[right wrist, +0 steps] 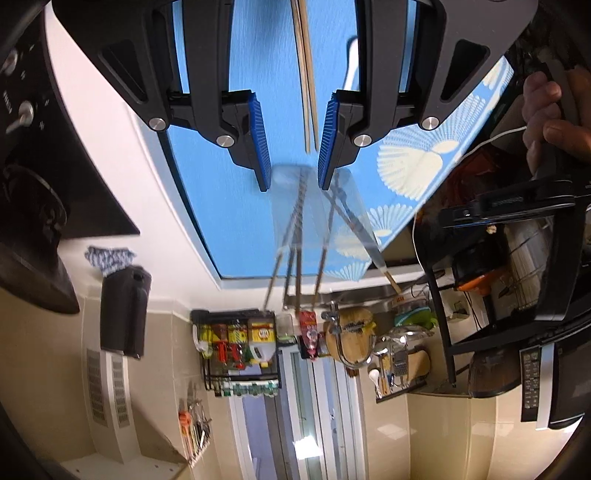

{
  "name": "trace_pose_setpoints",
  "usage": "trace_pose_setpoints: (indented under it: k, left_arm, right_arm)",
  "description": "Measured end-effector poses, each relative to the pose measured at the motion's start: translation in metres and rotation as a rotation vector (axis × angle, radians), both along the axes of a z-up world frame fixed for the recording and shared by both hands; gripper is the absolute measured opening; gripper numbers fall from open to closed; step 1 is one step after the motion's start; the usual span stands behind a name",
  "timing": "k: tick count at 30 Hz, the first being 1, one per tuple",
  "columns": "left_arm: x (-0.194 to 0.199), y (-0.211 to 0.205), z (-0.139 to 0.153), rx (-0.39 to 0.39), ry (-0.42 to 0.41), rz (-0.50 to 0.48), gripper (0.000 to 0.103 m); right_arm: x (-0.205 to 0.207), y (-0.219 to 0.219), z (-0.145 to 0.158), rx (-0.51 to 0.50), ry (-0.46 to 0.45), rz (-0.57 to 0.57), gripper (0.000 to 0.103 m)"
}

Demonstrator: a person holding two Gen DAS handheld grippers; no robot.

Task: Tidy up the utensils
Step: 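Move both tools back down to the loose chopsticks on the cloth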

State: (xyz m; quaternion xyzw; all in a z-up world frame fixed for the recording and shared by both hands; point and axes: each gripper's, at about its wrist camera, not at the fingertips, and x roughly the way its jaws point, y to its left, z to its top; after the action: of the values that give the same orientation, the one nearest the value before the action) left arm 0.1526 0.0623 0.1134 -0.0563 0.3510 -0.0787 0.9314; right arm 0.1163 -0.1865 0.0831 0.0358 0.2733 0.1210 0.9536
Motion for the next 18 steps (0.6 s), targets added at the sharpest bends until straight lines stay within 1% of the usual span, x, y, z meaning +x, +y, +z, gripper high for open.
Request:
trace_pose_setpoints:
  k: [3,6,7,10,14,18]
  left_arm:
    - [-0.012,0.002,-0.026,-0.033,0.041,0.008,0.022]
    - [-0.027,-0.003,-0.05,-0.045,0.054,0.004,0.022]
    - [-0.032,-0.003,-0.057,-0.054,0.058,0.003,0.022]
    - [-0.048,-0.014,-0.079,-0.075,0.049,0.002,0.022]
    - [-0.069,-0.033,-0.101,-0.084,0.012,-0.021,0.022]
    - [-0.089,-0.051,-0.12,-0.091,0.009,-0.048,0.022]
  right_arm:
    - [-0.009,0.001,-0.031,-0.015,0.049,-0.004,0.027]
    - [-0.021,0.004,-0.064,-0.027,0.094,0.014,0.026]
    - [-0.023,0.004,-0.072,-0.029,0.105,0.018,0.024]
    - [-0.03,0.006,-0.101,-0.038,0.149,0.032,0.023]
    - [-0.035,0.009,-0.125,-0.062,0.189,0.048,0.023]
    - [-0.039,0.01,-0.134,-0.079,0.197,0.056,0.022]
